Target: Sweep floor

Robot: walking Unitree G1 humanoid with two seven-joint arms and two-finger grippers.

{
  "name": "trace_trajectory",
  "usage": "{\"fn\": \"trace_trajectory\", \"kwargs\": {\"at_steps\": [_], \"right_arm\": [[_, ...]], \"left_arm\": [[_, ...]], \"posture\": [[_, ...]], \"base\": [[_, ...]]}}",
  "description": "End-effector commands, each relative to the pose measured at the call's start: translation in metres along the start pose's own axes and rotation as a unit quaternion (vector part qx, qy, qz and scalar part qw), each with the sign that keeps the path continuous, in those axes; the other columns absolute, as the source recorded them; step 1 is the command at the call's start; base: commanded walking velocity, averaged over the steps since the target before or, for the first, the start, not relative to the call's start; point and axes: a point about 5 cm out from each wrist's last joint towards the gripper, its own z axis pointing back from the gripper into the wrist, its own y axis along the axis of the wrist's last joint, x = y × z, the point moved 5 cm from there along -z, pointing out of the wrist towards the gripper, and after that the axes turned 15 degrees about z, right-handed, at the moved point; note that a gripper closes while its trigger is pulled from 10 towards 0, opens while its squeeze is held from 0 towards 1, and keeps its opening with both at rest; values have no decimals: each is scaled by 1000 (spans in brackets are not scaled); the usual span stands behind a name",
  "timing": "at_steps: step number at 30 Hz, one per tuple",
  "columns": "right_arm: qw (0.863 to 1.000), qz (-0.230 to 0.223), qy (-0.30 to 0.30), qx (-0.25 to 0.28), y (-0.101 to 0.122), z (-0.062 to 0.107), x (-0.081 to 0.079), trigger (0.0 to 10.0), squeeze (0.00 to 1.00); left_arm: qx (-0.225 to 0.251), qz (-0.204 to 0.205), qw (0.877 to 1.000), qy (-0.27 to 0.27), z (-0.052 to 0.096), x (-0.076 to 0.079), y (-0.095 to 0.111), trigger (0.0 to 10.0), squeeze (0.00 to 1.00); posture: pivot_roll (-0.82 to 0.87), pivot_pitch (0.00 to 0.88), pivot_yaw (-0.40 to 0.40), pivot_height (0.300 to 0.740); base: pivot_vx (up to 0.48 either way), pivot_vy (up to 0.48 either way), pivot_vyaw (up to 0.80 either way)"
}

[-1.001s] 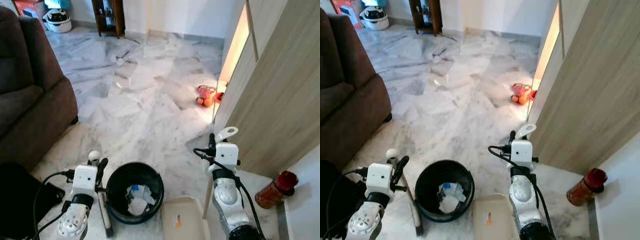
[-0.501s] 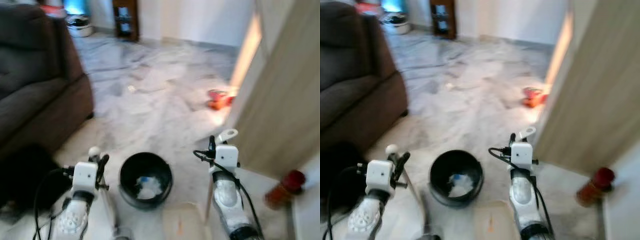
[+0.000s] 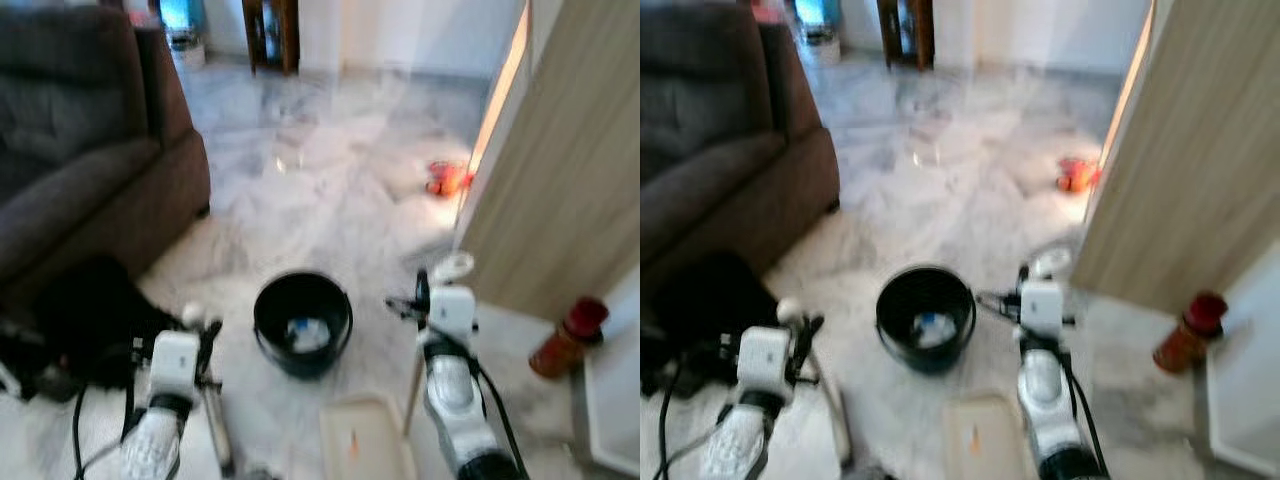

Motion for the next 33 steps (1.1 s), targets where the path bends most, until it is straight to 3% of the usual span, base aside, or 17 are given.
{"fn": "trace_trajectory", "kwargs": {"at_steps": [1, 14, 27, 33], "right_arm": [[1000, -3, 2, 19, 10, -3, -3, 10000, 0], [1000, -7, 4, 21, 10, -1, -3, 10000, 0], [1000, -14, 2, 9, 5, -1, -1, 10000, 0], [1000, -18, 5, 6, 4, -1, -3, 10000, 0]], "left_arm": [[18, -4, 1000, 1, -2, -4, 10, 10000, 0], [19, -4, 1000, 0, -2, -3, 10, 10000, 0], [19, -6, 1000, 1, -3, -2, 10, 10000, 0], [20, -6, 1000, 0, -4, -2, 11, 10000, 0]], "posture": [[191, 43, 0, 740], [187, 46, 3, 740], [184, 48, 2, 740], [183, 51, 4, 740]], "base": [[-296, 0, 0], [-287, 0, 0], [0, 0, 0], [0, 0, -709]]}}
